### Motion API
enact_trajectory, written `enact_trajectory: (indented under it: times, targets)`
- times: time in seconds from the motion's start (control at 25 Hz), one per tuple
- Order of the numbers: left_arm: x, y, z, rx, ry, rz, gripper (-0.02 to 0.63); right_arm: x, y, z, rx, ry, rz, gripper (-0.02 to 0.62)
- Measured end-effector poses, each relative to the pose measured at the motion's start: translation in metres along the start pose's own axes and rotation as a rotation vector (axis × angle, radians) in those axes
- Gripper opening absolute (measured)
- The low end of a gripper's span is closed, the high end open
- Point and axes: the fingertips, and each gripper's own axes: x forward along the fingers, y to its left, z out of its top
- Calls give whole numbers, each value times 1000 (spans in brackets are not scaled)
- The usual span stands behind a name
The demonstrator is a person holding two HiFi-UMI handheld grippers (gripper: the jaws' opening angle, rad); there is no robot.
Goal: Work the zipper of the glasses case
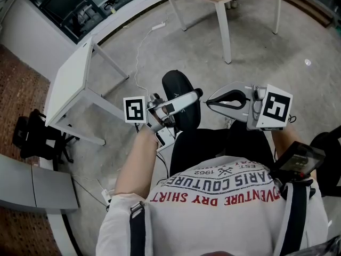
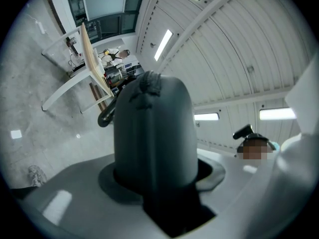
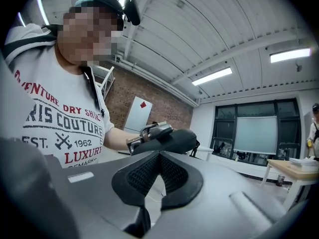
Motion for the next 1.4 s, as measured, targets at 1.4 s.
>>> enact_trajectory:
  times: [1.4]
  targets:
    - [-42, 5, 79, 1, -659, 31, 250, 9, 7, -9, 47, -14, 18, -2]
